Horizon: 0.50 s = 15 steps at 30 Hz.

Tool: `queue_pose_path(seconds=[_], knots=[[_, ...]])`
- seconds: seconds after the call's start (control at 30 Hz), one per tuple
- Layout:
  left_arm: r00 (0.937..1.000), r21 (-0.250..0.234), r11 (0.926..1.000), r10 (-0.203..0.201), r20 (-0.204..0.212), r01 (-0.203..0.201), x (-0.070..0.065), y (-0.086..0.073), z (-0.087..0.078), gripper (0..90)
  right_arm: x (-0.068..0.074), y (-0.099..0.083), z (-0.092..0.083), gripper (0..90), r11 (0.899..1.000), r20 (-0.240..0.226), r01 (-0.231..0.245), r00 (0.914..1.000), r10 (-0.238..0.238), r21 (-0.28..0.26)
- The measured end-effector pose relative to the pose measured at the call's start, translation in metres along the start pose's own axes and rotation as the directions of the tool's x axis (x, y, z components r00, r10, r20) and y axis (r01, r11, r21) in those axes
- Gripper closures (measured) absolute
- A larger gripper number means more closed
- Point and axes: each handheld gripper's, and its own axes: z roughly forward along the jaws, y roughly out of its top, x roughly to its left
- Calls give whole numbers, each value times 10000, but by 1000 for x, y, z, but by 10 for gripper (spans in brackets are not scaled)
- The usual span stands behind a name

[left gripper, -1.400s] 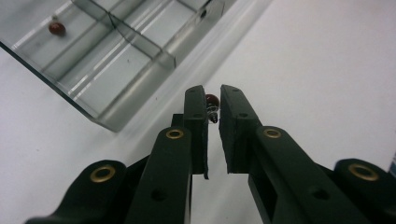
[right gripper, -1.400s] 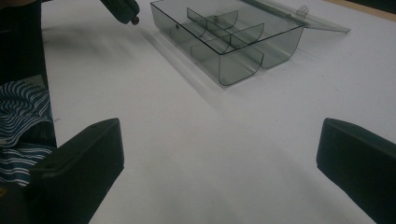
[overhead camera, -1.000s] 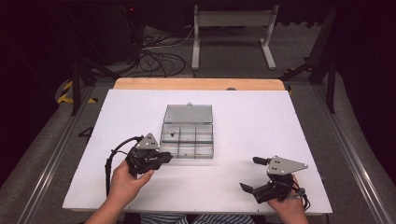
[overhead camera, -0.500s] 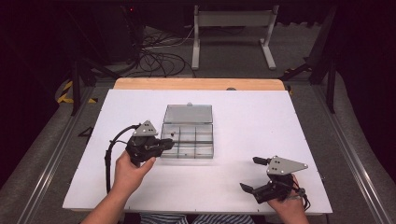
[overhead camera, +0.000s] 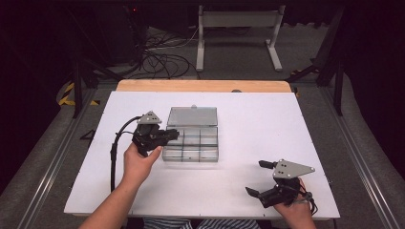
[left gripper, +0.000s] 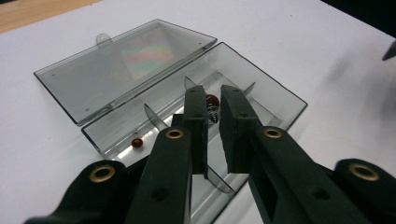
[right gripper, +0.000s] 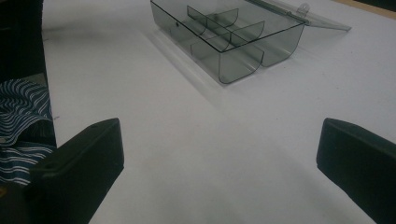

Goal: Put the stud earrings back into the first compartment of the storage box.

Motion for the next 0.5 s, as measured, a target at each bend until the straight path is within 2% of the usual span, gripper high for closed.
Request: queue_pose_path(seconds=[0.1, 0.17, 0.2, 0.5], knots=[[9991, -77, 9991, -421, 85, 422, 9, 0, 6, 812, 0, 0, 0, 16, 10000, -2, 2, 10000, -2, -19], [9990, -99, 9990, -442, -115, 441, 16, 0, 9, 812, 0, 0, -1, 16, 10000, -15, -29, 10000, 29, -54], [9979, -103, 9978, -654, -27, 654, 17, -1, 11, 812, 0, 0, -1, 16, 10000, -6, -23, 10000, 23, -42], [9937, 44, 9954, -954, -596, 958, 33, -3, 27, 812, 0, 0, -1, 16, 10000, -23, -9, 10000, 9, -13]])
